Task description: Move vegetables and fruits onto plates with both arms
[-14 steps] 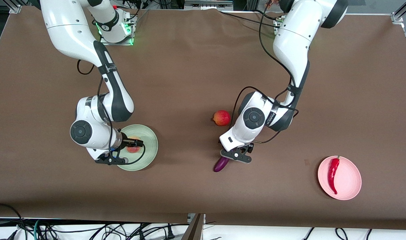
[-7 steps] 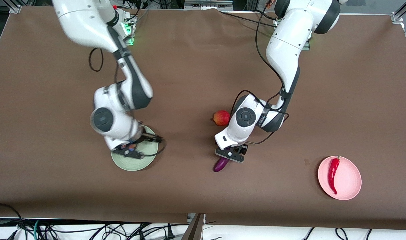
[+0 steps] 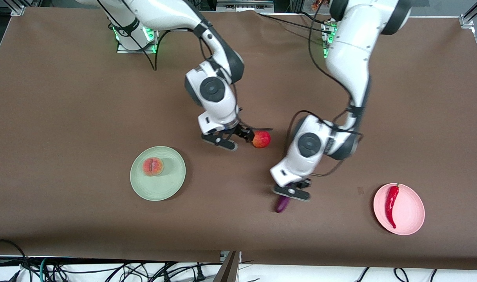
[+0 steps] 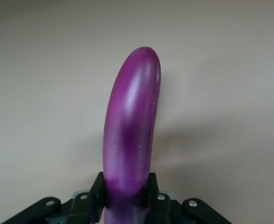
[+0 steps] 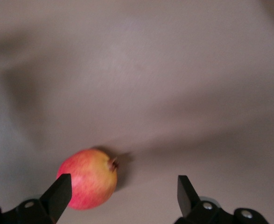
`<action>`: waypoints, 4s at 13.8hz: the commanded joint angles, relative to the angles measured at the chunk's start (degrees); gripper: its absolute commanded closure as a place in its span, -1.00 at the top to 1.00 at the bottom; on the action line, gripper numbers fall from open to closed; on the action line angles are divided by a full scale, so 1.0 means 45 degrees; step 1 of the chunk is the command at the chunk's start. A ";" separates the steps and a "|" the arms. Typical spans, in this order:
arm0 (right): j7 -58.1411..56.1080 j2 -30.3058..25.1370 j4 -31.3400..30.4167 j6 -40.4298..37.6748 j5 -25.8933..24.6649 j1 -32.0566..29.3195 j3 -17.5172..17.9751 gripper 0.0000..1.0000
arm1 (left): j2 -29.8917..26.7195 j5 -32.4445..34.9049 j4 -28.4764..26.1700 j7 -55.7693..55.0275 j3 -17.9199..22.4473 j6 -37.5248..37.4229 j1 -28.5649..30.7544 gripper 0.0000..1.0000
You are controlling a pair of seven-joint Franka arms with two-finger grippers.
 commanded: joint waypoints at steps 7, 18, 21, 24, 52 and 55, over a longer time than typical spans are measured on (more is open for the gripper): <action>0.2425 0.3214 0.2755 0.1853 -0.2543 0.1841 -0.0361 1.00 | -0.1179 0.0024 -0.0353 0.4737 -0.0189 -0.0870 0.5341 -1.00; 0.1724 0.3179 0.2875 0.1796 -0.2661 0.1160 -0.0596 -0.85 | 0.0129 -0.0367 -0.0470 0.4835 -0.0287 0.0478 0.6927 -1.00; 0.0985 0.2381 0.2798 0.0862 -0.2602 0.0594 -0.0576 -0.90 | 0.0208 -0.0348 -0.0373 0.4815 -0.0287 0.0478 0.6907 -0.86; -0.2756 0.0528 0.0851 0.0038 -0.2253 -0.0729 -0.0849 -0.90 | 0.0092 -0.0386 -0.0138 0.4835 -0.0326 0.0498 0.6908 1.00; -1.1401 -0.9652 -0.3570 -0.7888 -0.1015 -0.5366 -0.2178 1.00 | -1.0300 0.0729 -0.3907 0.0792 -0.0677 -0.9053 0.5031 1.00; -1.1539 -0.9382 -0.2539 -0.9023 -0.1410 -0.7484 -0.0178 1.00 | -1.0222 0.0121 -0.3869 0.0811 -0.0677 -0.9053 0.5286 1.00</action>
